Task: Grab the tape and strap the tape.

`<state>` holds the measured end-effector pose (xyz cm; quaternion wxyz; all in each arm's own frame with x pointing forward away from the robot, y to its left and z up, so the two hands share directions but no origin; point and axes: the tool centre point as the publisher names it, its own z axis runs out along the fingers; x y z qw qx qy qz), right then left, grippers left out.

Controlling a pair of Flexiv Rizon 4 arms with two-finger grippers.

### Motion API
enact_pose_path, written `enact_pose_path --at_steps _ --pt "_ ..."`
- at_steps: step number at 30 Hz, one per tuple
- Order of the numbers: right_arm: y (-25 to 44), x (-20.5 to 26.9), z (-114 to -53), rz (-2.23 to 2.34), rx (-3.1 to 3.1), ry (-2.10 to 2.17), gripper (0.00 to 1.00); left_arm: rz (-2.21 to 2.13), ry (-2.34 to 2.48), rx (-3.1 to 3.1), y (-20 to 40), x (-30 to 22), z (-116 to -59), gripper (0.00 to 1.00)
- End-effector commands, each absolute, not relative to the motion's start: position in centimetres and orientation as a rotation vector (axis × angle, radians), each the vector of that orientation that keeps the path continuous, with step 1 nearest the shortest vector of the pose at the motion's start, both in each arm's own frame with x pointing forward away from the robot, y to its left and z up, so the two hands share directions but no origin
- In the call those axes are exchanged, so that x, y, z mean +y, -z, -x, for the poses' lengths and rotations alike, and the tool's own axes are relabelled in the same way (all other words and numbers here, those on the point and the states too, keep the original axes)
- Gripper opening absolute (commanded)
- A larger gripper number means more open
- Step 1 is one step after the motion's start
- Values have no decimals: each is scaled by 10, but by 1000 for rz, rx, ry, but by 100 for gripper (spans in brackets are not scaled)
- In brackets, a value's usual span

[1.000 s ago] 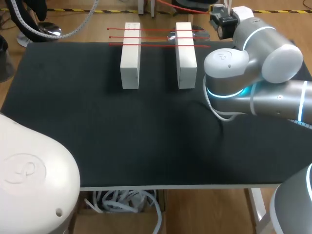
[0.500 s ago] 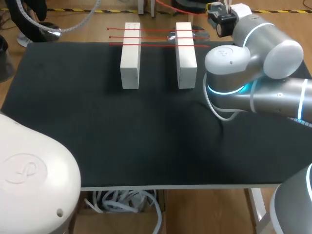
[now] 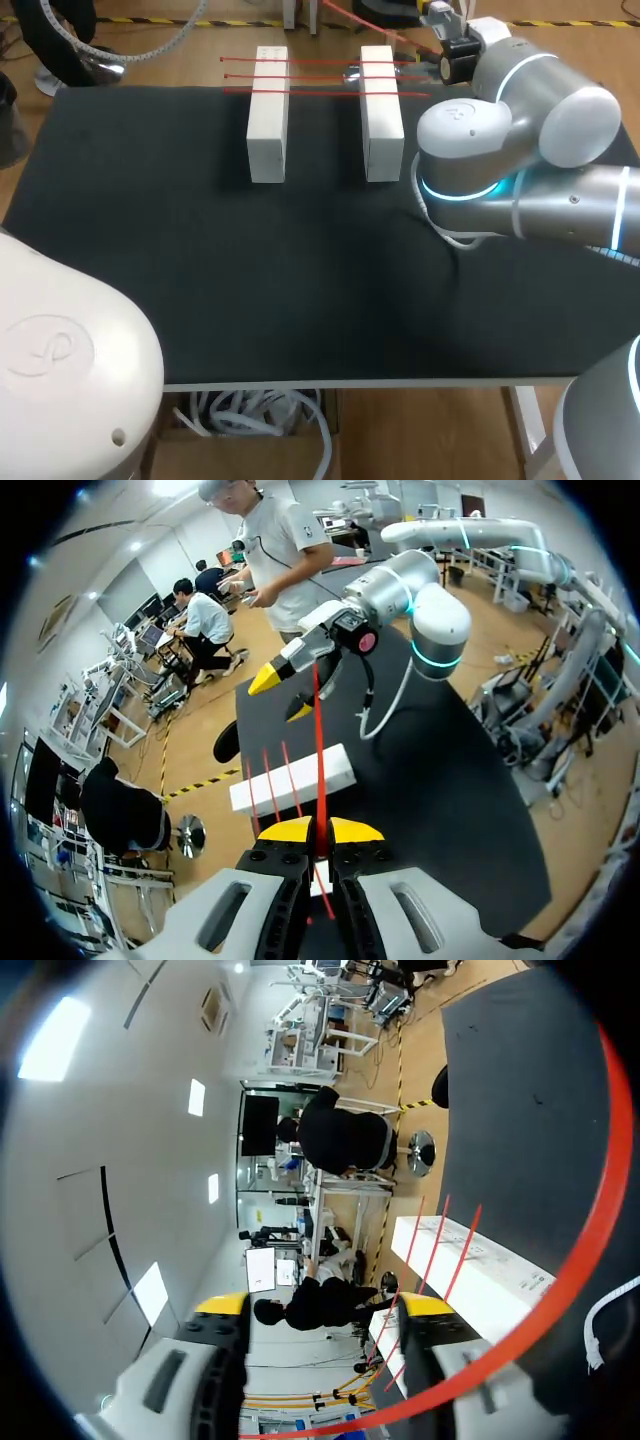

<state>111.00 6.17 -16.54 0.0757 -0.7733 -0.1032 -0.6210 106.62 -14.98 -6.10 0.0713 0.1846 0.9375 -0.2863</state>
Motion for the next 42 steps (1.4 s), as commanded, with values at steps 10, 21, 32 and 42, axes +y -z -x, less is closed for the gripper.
enact_pose_path --at_steps 10,21,32,42 --pt "168 67 -1094 2294 -281 1865 100 -555 855 2823 60 -150 -1067 0" --pt "172 63 -1074 2293 -264 1867 100 -555 855 2823 60 -150 -1067 0" --pt "169 52 -1067 2295 -225 1972 100 -555 855 2823 60 -150 -1067 0" --pt "164 41 -1074 2272 -188 2072 100 -555 855 2823 60 -150 -1067 0"
